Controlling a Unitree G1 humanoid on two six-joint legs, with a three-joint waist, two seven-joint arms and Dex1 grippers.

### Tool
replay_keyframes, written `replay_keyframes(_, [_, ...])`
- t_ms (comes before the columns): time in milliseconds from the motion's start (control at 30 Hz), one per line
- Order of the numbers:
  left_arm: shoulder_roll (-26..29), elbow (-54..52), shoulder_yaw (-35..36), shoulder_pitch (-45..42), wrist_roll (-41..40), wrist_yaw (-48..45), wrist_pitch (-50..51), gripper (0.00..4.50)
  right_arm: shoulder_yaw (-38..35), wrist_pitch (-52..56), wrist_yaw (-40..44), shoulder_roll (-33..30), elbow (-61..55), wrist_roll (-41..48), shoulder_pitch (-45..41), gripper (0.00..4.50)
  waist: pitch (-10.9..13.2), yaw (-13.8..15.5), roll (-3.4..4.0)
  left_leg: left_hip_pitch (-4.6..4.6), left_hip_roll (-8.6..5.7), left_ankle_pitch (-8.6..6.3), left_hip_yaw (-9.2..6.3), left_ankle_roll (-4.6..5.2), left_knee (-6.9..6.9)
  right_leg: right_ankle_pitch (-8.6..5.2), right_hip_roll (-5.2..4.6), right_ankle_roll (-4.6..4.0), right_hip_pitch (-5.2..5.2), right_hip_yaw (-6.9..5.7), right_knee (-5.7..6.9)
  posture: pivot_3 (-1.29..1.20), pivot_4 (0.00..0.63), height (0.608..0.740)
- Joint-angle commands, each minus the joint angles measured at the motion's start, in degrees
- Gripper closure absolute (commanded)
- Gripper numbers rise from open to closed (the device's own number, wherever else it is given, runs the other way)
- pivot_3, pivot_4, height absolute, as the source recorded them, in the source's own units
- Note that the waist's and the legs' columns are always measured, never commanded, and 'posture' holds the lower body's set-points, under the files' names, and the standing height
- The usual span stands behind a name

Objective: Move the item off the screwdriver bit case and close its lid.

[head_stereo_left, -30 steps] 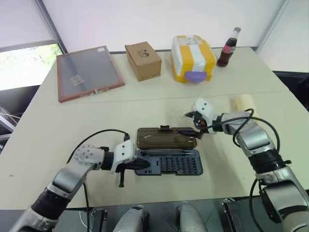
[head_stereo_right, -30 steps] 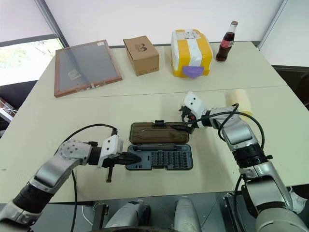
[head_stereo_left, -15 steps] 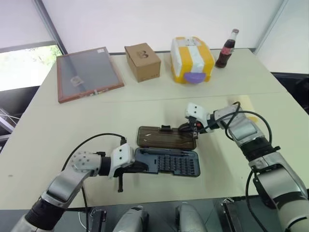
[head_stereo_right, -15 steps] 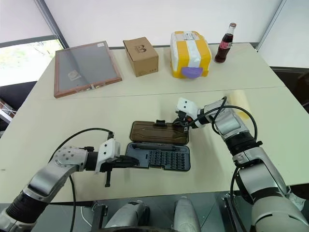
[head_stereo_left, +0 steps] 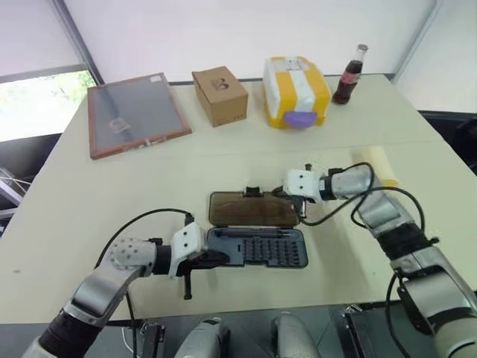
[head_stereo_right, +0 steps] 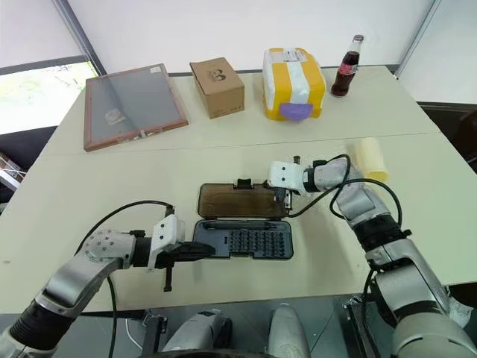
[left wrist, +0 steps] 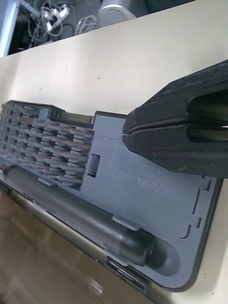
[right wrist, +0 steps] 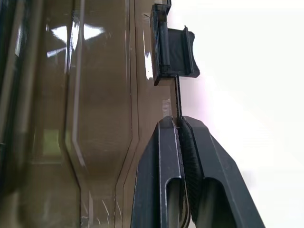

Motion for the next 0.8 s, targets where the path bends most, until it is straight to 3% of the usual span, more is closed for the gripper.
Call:
replay_keyframes(33, [0.5, 4.2, -1.5, 0.8, 1.7, -0.1, 2.2, 4.50, -4.0, -3.3, -4.5, -1.7, -9.8, -1.1, 2.7, 4.47, 0.0, 0.2, 0.00, 0.00, 0.00, 0.00, 0.00, 0.00, 0.00, 0.00, 0.00, 0.00, 0.00, 0.00, -0.01, 0.00, 0.150, 0.740])
replay_keyframes(267, [-0.7, 5.4, -0.6, -1.6, -0.5, -0.4, 3.7, 4.50, -4.1, -3.8, -8.1, -1.3, -18.5, -4.1, 7.2, 4.47, 0.0, 0.8, 0.02, 0.00, 0.01, 0.00, 0.09, 0.00, 0.00, 0.00, 0.00, 0.00, -0.03, 0.01, -0.01, 0.00, 0.150, 0.740])
replay_keyframes(533, [-4.3, -0.7, 5.6, -4.2, -9.8, 2.6, 11.1, 4.50, -3.4, -7.4, -10.7, -1.5, -15.3, -7.0, 8.0, 4.47, 0.1, 0.8, -0.01, -0.09, 0.01, 0.00, 0.10, 0.00, 0.01, 0.00, 0.00, 0.00, -0.12, 0.01, -0.01, 0.00, 0.150, 0.740])
replay_keyframes(800, [-5.8, -5.7, 20.8, -12.6, -33.3, 11.0, 30.7, 4.50, -3.6, -10.9, -12.6, -2.1, -11.3, -8.7, 7.7, 4.47, 0.2, 1.0, -0.06, -0.19, 0.01, 0.01, 0.06, -0.01, 0.05, 0.00, 0.01, 0.00, -0.20, 0.01, 0.00, 0.00, 0.150, 0.740])
